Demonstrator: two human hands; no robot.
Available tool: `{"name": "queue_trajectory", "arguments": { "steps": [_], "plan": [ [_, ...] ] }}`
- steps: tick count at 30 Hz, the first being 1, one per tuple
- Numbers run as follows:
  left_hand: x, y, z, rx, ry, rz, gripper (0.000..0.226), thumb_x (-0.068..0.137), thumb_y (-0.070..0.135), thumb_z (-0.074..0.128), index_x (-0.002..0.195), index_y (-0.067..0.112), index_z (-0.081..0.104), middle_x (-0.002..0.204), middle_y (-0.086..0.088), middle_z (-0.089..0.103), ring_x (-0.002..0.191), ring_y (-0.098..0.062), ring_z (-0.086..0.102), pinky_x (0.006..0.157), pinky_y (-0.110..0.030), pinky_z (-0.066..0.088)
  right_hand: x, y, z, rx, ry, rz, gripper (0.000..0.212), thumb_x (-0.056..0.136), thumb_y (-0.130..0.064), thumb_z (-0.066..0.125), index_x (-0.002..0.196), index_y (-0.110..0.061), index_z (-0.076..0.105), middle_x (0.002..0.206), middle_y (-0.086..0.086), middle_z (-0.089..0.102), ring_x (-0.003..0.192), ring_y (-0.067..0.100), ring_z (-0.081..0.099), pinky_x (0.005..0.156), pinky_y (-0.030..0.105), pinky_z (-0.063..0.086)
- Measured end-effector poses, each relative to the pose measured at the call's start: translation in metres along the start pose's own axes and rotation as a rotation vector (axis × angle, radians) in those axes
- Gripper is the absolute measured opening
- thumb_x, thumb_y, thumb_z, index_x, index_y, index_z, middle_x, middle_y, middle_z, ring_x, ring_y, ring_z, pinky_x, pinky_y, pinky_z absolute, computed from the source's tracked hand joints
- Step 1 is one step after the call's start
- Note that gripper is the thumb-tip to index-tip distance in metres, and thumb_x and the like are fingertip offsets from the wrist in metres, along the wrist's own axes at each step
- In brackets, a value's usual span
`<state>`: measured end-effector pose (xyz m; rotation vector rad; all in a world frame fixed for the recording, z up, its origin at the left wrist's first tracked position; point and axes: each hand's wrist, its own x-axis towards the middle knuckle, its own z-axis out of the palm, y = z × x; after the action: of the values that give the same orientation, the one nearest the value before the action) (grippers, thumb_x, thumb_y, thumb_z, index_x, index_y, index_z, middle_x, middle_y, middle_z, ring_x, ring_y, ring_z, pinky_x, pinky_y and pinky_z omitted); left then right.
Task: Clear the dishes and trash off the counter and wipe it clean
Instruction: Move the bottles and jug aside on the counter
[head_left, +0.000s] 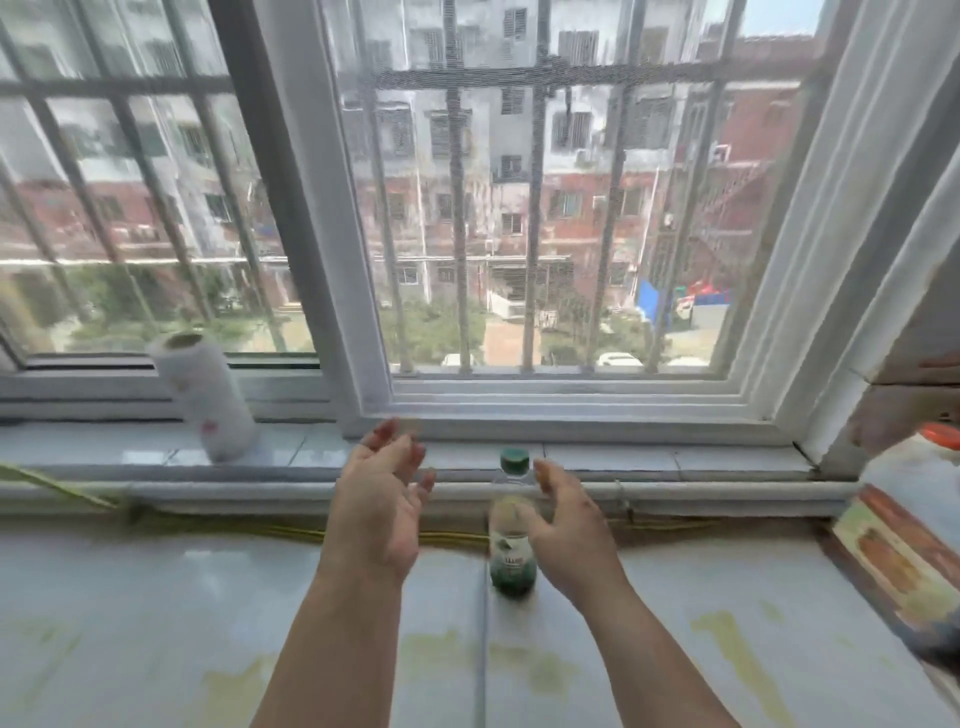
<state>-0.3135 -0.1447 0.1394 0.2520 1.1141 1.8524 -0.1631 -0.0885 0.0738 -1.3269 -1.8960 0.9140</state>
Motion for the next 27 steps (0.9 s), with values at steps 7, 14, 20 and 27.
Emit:
{"name": "queue_trajectory", "arguments": {
  "steps": [7,14,20,27],
  "plan": [
    [0.019,0.027,-0.058,-0.006,0.067,-0.065,0.020,0.099,0.003,0.042,0.097,0.018,0.055,0.099,-0.008,0.058,0.096,-0.019,0.057,0.095,-0.038,0.042,0.040,-0.017,0.050,0.046,0.060,0.197,0.057,0.094,-0.026,0.052,0.146,-0.028,0.027,0.142,0.003,0.044,0.124,0.024,0.045,0.102,0.036,0.037],
    [0.018,0.010,-0.044,-0.021,-0.010,-0.161,0.020,0.098,0.002,0.041,0.097,0.017,0.055,0.100,-0.009,0.059,0.103,-0.024,0.056,0.093,-0.038,0.041,0.014,-0.004,0.025,0.149,0.185,0.224,0.020,0.092,-0.025,0.058,0.110,-0.027,0.050,0.096,-0.005,0.062,0.090,0.018,0.058,0.078,0.033,0.047],
    [0.000,-0.043,0.011,0.023,-0.118,-0.293,0.020,0.098,0.002,0.041,0.101,0.016,0.054,0.099,-0.008,0.059,0.101,-0.023,0.056,0.098,-0.039,0.039,-0.038,0.025,-0.059,0.167,0.372,0.207,0.011,0.089,-0.027,0.064,0.096,-0.031,0.056,0.086,-0.011,0.065,0.083,0.008,0.061,0.071,0.026,0.048],
    [-0.047,-0.120,0.083,0.108,-0.247,-0.474,0.021,0.098,0.004,0.042,0.109,0.016,0.054,0.098,-0.008,0.057,0.110,-0.023,0.049,0.101,-0.039,0.036,-0.103,0.076,-0.166,0.012,0.501,0.345,0.019,0.087,-0.024,0.063,0.099,-0.035,0.052,0.097,-0.011,0.064,0.094,0.015,0.060,0.083,0.032,0.047]
  ]
}}
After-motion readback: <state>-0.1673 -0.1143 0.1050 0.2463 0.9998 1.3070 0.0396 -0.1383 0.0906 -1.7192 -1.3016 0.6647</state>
